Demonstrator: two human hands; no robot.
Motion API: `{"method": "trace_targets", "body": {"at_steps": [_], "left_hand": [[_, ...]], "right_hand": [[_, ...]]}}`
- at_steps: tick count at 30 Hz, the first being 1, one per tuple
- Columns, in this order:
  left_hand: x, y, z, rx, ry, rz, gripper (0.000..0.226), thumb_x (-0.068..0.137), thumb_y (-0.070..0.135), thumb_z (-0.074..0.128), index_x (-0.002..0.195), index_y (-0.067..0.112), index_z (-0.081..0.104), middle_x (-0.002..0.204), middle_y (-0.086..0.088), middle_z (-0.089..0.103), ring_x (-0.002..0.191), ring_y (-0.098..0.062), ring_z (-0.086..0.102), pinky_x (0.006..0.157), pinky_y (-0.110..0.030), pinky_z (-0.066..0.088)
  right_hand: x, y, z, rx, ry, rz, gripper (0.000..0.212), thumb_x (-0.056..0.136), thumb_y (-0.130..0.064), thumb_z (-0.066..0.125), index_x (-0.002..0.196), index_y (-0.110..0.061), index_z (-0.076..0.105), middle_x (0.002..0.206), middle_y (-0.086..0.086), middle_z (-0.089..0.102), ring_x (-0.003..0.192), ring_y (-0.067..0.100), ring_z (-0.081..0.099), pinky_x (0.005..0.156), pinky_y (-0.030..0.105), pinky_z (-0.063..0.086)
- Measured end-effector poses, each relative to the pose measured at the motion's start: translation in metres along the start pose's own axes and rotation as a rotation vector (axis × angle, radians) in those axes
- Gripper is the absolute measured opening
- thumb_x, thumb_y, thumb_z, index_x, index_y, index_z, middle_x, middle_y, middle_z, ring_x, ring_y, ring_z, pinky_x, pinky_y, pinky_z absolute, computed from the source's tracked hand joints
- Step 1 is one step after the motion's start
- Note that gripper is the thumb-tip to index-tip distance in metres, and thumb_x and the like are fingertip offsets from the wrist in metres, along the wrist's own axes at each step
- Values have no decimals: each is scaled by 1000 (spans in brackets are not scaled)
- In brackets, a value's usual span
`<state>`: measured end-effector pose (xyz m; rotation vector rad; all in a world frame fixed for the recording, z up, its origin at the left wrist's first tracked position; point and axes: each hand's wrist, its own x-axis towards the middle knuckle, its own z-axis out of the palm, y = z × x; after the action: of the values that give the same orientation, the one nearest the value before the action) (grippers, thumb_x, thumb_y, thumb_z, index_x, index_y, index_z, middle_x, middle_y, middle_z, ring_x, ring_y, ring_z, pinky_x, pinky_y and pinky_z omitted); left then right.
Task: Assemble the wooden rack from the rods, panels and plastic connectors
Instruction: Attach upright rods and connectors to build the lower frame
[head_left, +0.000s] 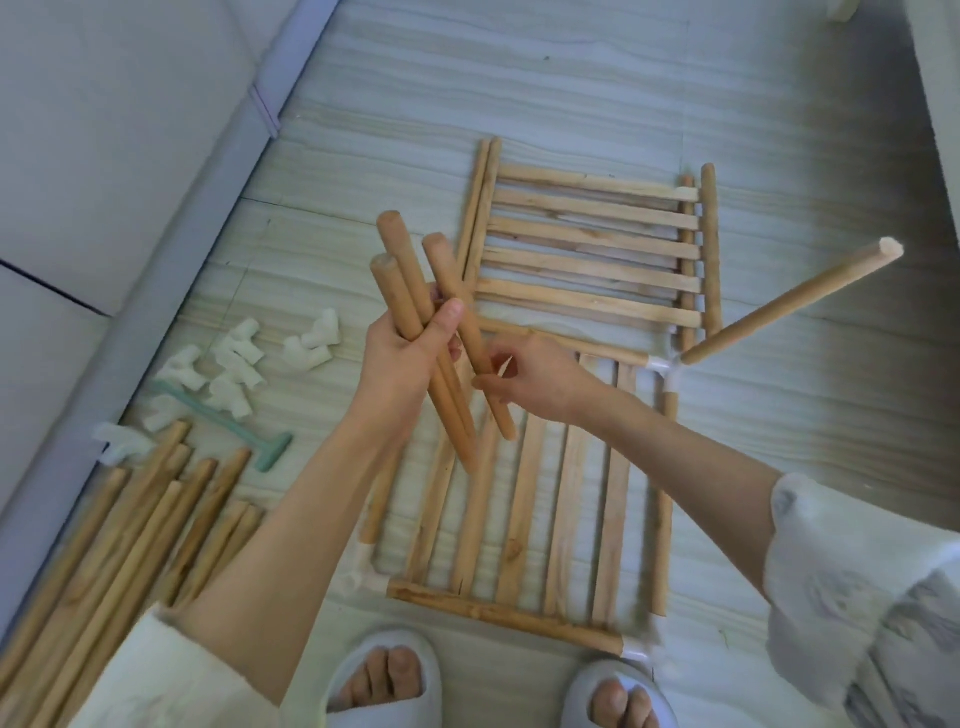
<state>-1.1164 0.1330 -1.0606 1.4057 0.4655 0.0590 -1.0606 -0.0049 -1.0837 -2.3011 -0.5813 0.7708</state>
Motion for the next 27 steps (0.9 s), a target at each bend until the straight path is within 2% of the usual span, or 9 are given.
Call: {"method": "trace_targets", "body": {"at_steps": [2, 5, 7, 10, 12, 15, 18, 22, 27], "left_hand": [[7, -1, -13, -5, 71, -39, 11, 94, 17, 54, 102, 15, 61, 85, -7, 62, 58, -13, 47, 58, -25, 44], [23, -15, -44, 141, 292, -114, 6, 93, 19, 56, 89, 16, 59, 73, -1, 61, 54, -15, 44, 55, -28, 40], [31, -33, -64, 378, 364, -158, 10, 91, 21, 57, 83, 17, 60, 75, -4, 63, 65, -22, 52, 63, -31, 41], [34, -68, -84, 787, 276, -314, 15, 88, 21, 57, 94, 10, 65, 93, -12, 68, 91, -31, 60, 75, -33, 44], [31, -91, -89, 888, 175, -426, 18, 86, 23, 59, 99, 12, 66, 100, -12, 68, 98, -31, 60, 79, -33, 46], [24, -113, -88, 864, 101, -513, 23, 85, 29, 64, 102, 14, 67, 105, -12, 67, 101, -30, 61, 83, -33, 48], [24, -116, -83, 810, 91, -503, 25, 85, 28, 65, 105, 13, 68, 105, -11, 67, 101, -29, 61, 78, -29, 45], [28, -114, -80, 848, 39, -513, 31, 84, 35, 66, 105, 12, 66, 101, -10, 66, 96, -27, 61, 79, -32, 49], [30, -119, -79, 824, 48, -557, 34, 85, 35, 66, 106, 9, 66, 101, -11, 65, 93, -26, 60, 77, -31, 50]], "right_hand": [[13, 3, -3, 72, 121, 73, 10, 86, -16, 59, 90, -7, 61, 87, 7, 68, 78, 21, 65, 79, 36, 53], [33, 4, -14, 418, 304, 150, 6, 85, -7, 58, 87, -3, 62, 79, 11, 68, 74, 23, 69, 78, 39, 58], [48, -4, -17, 653, 341, 171, 9, 88, -1, 57, 82, -7, 62, 78, 10, 66, 75, 21, 68, 78, 33, 58], [73, -15, -11, 819, 422, 167, 7, 91, -2, 55, 87, -6, 60, 84, 12, 66, 80, 23, 68, 82, 31, 57], [86, -19, -5, 770, 463, 151, 6, 92, -5, 55, 93, -3, 60, 84, 10, 66, 81, 22, 68, 82, 32, 57], [94, -20, 1, 584, 463, 132, 13, 93, -11, 54, 100, -2, 61, 86, 9, 67, 81, 19, 69, 82, 34, 57], [96, -16, -1, 423, 448, 101, 13, 92, -16, 54, 98, -7, 62, 86, 5, 68, 82, 17, 69, 83, 35, 56], [100, -19, -2, 153, 399, 15, 21, 91, -21, 55, 99, -4, 65, 87, 10, 69, 85, 21, 66, 85, 39, 53], [111, -34, -3, -67, 385, -18, 25, 92, -25, 56, 101, -1, 61, 94, 11, 67, 90, 22, 62, 78, 29, 48]]}}
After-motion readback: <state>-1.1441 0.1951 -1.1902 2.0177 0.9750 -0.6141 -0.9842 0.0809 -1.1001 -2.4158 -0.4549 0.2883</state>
